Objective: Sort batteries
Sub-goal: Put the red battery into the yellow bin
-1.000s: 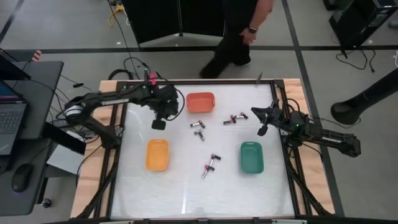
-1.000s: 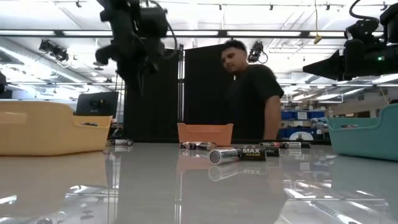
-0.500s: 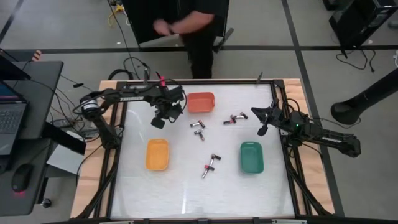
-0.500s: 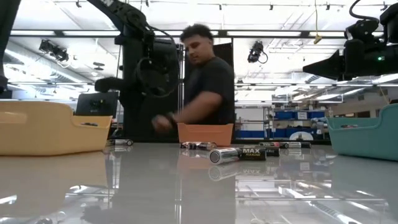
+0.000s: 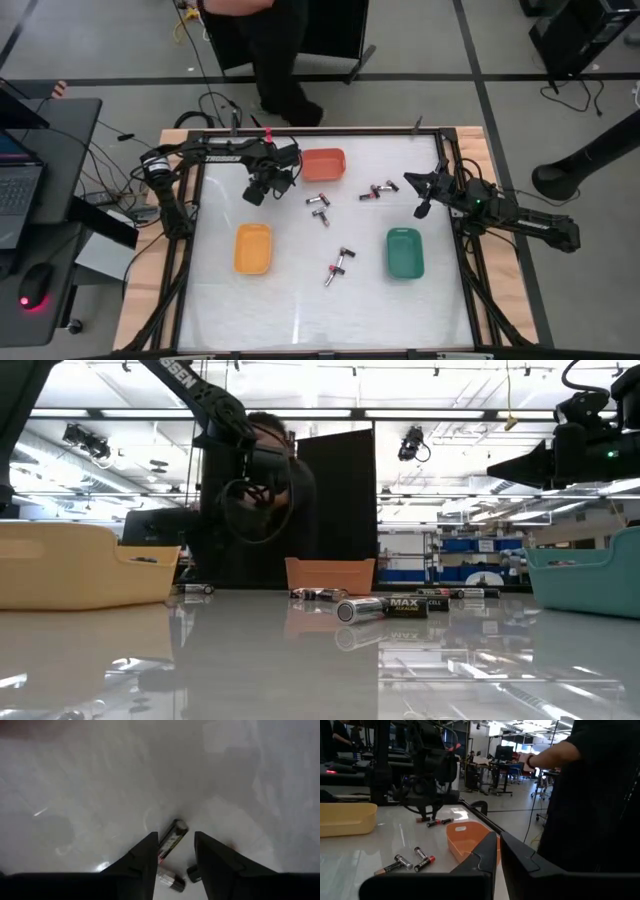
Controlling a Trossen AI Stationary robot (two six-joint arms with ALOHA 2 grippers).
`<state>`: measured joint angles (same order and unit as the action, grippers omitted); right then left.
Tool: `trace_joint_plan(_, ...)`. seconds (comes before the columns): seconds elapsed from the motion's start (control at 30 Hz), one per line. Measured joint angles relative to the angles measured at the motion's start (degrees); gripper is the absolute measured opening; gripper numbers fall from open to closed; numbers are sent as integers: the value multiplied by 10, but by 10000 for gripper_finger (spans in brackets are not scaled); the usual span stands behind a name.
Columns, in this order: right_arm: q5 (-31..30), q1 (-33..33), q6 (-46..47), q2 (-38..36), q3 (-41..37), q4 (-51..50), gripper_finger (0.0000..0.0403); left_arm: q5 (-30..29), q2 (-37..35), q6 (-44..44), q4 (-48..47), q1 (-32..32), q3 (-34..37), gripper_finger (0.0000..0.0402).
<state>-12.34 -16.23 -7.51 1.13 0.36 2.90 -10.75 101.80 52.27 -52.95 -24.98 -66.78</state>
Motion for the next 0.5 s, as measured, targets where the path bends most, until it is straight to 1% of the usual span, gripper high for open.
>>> trace_joint_plan(0.3, 0, 0, 0, 0, 0, 0, 35, -6, 0, 40, 3, -14, 0, 137)
trace_joint_plan(0.5, 0, 0, 0, 0, 0, 0, 35, -6, 31, 46, 1, -17, 0, 137)
